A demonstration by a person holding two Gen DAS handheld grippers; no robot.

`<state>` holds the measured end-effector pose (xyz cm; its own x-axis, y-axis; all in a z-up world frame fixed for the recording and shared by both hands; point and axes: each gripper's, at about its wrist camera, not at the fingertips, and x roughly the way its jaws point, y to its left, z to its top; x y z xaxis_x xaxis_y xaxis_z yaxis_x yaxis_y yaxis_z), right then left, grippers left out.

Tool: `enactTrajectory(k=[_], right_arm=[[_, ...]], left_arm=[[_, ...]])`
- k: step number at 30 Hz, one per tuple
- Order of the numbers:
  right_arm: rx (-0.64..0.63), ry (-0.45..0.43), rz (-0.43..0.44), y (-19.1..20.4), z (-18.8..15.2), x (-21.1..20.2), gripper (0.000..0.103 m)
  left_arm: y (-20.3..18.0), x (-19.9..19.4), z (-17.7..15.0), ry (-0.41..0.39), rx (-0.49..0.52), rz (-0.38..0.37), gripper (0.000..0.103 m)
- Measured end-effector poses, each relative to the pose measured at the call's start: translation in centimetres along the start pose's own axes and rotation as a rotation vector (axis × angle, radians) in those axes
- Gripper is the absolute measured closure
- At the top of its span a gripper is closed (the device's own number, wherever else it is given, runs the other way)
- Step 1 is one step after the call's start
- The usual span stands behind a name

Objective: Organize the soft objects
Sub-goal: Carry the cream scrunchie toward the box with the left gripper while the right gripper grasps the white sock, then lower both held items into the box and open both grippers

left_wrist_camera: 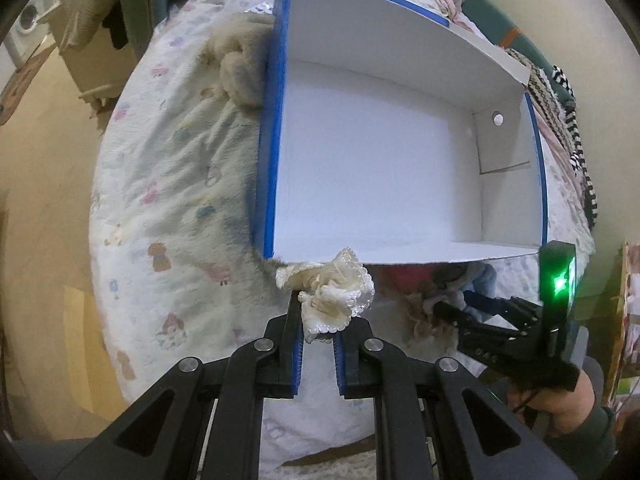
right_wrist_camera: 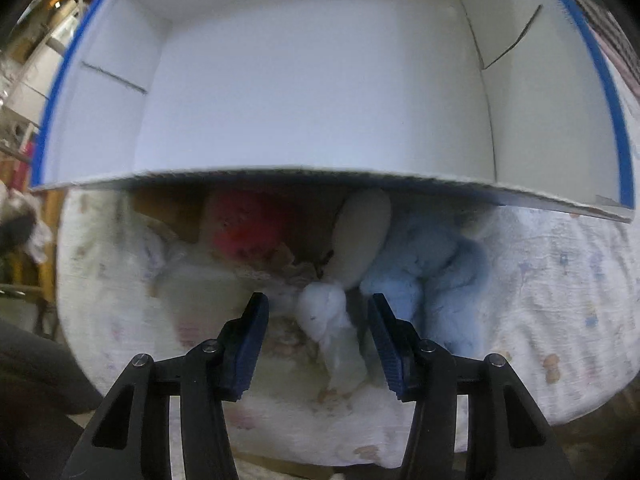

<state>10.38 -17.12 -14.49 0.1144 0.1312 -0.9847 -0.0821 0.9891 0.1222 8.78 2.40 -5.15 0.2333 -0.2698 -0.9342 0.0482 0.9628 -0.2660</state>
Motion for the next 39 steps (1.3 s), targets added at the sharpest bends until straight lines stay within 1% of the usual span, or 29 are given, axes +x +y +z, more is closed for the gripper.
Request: enactTrajectory(k=[1, 2, 5, 7, 9, 10, 11, 13, 15, 18, 22, 25, 29, 32, 39], right_arm=[[-0.002, 0.004, -0.012, 0.2, 0.0, 0.3, 0.054], [-0.006, 0.003, -0.016, 0.5, 0.1, 0.5, 0.068], [0.029, 0.013, -0.009, 1.1, 0.3, 1.1, 0.071], [0.064, 0.012, -0.006, 1.4, 0.1, 0.6, 0.071], [0.095, 0.007, 0.006, 2.1, 0.1, -0.8, 0.071], [0.102, -0.005, -0.003, 2.4, 0.0, -1.8, 0.071], [0.122, -0.03, 0.008, 2.7, 0.0, -2.8, 0.071], [0.17, -0.053, 0.057, 2.8, 0.0, -4.3, 0.071], [0.194, -0.081, 0.1, 3.1, 0.0, -5.6, 0.071], [0.201, -0.131, 0.136, 4.1, 0.6, -7.7, 0.071], [0.187, -0.188, 0.164, 4.2, 2.3, -10.2, 0.071], [0.168, -0.215, 0.162, 2.3, 3.7, -12.2, 0.071], [0.144, -0.228, 0.171, 2.1, 6.0, -12.6, 0.071], [0.125, -0.234, 0.169, 1.5, 7.9, -12.9, 0.071], [0.116, -0.22, 0.18, 0.0, 9.7, -12.3, 0.071]], left_arm=[[-0.2, 0.0, 0.3, -0.007, 0.015, 0.003, 0.091], [-0.3, 0.1, 0.4, -0.009, 0.025, 0.002, 0.091], [-0.5, 0.4, 0.9, -0.003, 0.046, -0.013, 0.091], [-0.2, 0.4, 0.8, 0.006, 0.049, -0.018, 0.091], [0.0, 0.1, 0.5, 0.004, 0.053, -0.022, 0.091], [0.0, -0.3, 0.3, -0.006, 0.057, -0.021, 0.091], [0.1, -0.5, 0.2, -0.012, 0.058, -0.021, 0.091], [0.2, -1.0, 0.0, -0.02, 0.054, -0.029, 0.091], [0.3, -1.5, -0.1, -0.035, 0.055, -0.017, 0.091], [0.3, -2.5, -0.2, -0.068, 0.053, -0.009, 0.091], [-0.9, -3.8, 0.8, -0.113, 0.054, -0.002, 0.091], [-1.7, -4.0, 1.8, -0.119, 0.05, -0.003, 0.091], [-2.6, -3.7, 3.5, -0.129, 0.048, 0.021, 0.091], [-2.9, -3.1, 4.8, -0.121, 0.034, 0.027, 0.091], [-3.8, -1.0, 7.3, -0.092, 0.029, 0.053, 0.091]])
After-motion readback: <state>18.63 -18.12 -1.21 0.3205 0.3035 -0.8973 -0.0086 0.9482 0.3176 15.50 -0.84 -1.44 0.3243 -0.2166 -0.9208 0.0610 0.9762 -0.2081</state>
